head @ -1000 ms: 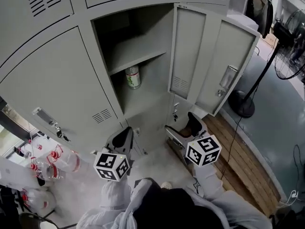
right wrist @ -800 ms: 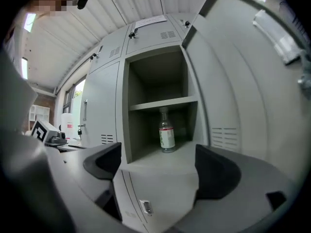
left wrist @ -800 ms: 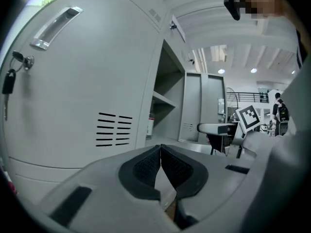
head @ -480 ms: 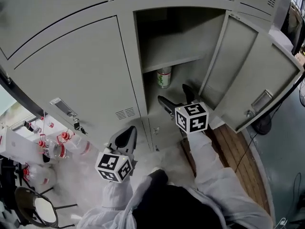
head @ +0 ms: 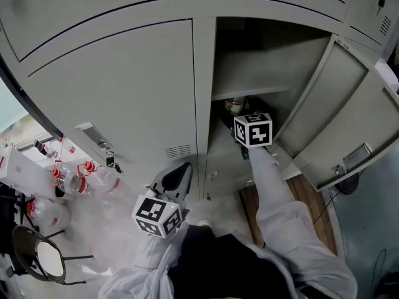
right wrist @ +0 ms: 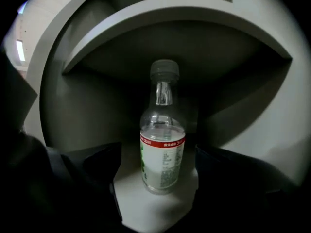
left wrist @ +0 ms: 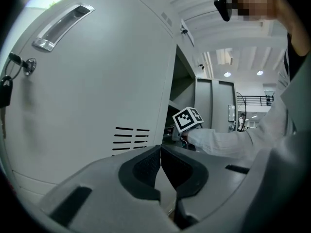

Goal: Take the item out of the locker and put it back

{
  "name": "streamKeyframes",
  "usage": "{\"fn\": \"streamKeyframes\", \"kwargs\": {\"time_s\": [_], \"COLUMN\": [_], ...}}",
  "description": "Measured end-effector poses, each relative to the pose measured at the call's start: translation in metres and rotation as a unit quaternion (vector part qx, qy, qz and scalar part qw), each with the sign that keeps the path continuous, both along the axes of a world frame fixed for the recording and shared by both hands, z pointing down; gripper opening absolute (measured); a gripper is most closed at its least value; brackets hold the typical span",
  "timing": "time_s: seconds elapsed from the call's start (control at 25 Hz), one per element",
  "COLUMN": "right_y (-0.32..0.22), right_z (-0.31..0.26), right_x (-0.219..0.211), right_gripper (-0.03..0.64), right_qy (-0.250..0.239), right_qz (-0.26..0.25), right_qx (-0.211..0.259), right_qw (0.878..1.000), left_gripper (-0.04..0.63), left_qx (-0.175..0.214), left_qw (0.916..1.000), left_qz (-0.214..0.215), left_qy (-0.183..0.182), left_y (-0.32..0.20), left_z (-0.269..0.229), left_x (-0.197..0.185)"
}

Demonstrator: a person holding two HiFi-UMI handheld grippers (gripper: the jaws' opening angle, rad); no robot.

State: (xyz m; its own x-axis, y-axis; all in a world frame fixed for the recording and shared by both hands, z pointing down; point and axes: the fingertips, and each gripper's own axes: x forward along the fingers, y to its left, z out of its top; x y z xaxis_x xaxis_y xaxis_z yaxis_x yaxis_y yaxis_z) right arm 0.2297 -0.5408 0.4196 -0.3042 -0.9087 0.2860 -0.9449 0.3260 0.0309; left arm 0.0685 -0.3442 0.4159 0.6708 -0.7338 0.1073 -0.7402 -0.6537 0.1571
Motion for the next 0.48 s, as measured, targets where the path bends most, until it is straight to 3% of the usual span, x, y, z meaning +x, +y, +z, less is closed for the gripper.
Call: {"fn": "streamKeyframes", "kwargs": {"time_s": [0.16,0.28,0.36,0.48], "right_y": [-0.014,-0.022,-0.024,-0.027], "right_z": [0.006,0.004,0.002,0.002], "right_x": [-0.005,-0.007,-0.01,-0.015], "right_gripper": [0.463,0.398,0.311,0.31], "right_qy": [0.004,-0.004,-0.011,-0.013], "right_qz": [0.009,0.016,0.016,0.012], "right_qx": [0.009,0.022,0.026,0.024], "right_qw": [1.0,1.0,0.999,1.0], "left_gripper": [0.008,0.008,0.008,0.008], "left_qx": [0.007,0.009,0.011,0.012], "left_qw": [1.0,0.9999,0.9998,0.9997], "left_qz": [-0.003,-0.01,-0.015,-0.021], "left_qy": [-0.006,-0.005,-0.006,-0.005], "left_y": [-0.003,-0.006,-0.008,-0.011], "left_z": [0.001,-0.001,-0.001,-0.001], "left_x": [-0.003,-0.008,-0.013,-0.019]}}
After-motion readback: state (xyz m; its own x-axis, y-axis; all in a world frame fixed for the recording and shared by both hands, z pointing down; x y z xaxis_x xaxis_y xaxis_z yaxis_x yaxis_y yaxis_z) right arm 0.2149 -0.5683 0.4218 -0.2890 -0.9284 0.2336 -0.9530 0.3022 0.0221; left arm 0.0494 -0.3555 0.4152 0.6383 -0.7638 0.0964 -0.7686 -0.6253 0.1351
